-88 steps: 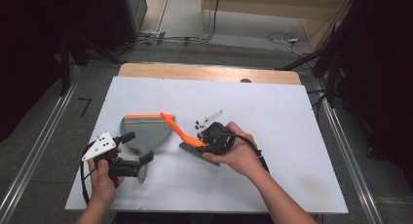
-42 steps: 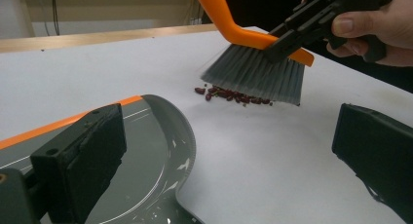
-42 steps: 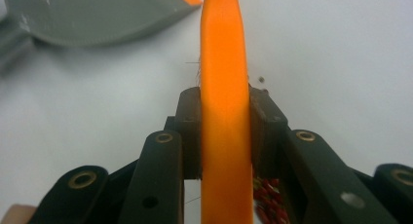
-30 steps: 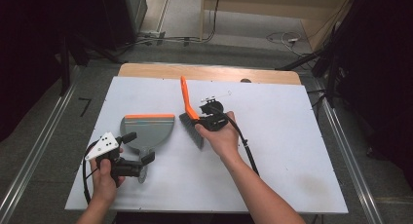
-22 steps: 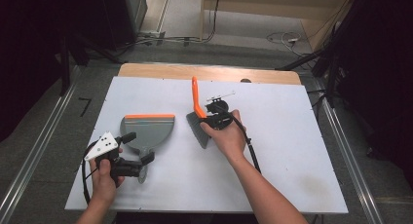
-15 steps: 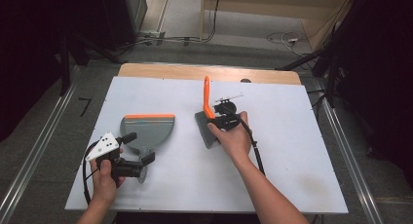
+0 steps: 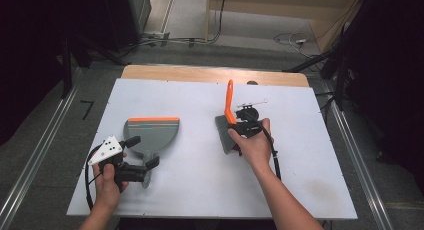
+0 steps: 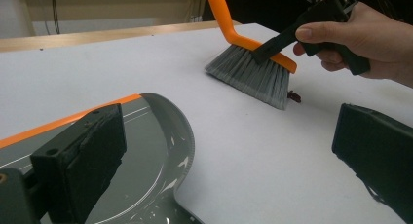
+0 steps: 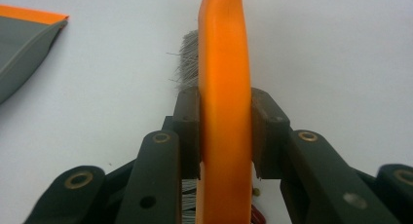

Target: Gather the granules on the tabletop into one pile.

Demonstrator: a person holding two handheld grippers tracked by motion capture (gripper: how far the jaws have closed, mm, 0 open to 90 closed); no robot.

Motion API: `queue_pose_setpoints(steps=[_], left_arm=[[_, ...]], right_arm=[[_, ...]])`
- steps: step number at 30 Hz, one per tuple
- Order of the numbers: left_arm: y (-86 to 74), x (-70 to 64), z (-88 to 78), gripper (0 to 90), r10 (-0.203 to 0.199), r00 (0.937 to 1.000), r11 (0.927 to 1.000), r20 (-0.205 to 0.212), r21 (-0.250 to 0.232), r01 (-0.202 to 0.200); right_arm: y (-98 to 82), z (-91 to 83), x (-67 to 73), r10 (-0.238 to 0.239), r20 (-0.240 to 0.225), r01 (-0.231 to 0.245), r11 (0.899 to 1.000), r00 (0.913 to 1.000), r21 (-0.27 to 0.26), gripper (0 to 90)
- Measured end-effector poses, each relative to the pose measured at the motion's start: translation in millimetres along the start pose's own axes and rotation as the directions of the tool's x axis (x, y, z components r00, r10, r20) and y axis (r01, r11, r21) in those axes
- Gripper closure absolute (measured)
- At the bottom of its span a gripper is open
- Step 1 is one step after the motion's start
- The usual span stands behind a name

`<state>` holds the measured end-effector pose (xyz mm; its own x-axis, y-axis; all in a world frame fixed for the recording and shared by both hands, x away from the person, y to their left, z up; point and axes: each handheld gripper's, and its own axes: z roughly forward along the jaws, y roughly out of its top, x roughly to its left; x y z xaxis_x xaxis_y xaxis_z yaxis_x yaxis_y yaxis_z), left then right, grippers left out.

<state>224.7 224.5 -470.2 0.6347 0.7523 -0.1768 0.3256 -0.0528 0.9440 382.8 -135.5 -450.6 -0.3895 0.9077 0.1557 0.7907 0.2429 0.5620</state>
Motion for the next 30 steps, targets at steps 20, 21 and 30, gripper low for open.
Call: queue_pose_setpoints(steps=[20, 21, 30], left_arm=[[0.3, 0.2, -0.5, 0.0, 0.000, 1.0000, 1.0000, 0.000, 0.000, 0.000], [0.2, 0.5, -0.5, 0.0, 0.002, 1.0000, 1.0000, 0.000, -0.001, -0.002], [0.2, 0.8, -0.6, 0.0, -0.001, 1.0000, 1.0000, -0.001, -0.002, 0.001]], right_arm=[[-8.6, -8.1, -23.3, 0.035, 0.009, -0.035, 0.999, 0.9993, -0.008, 67.4], [-8.9, -8.4, -24.5, 0.036, 0.007, -0.036, 0.999, 0.9993, -0.009, 67.4], [-11.5, -11.3, -32.7, 0.057, 0.018, -0.057, 0.998, 0.9982, -0.018, 67.4]])
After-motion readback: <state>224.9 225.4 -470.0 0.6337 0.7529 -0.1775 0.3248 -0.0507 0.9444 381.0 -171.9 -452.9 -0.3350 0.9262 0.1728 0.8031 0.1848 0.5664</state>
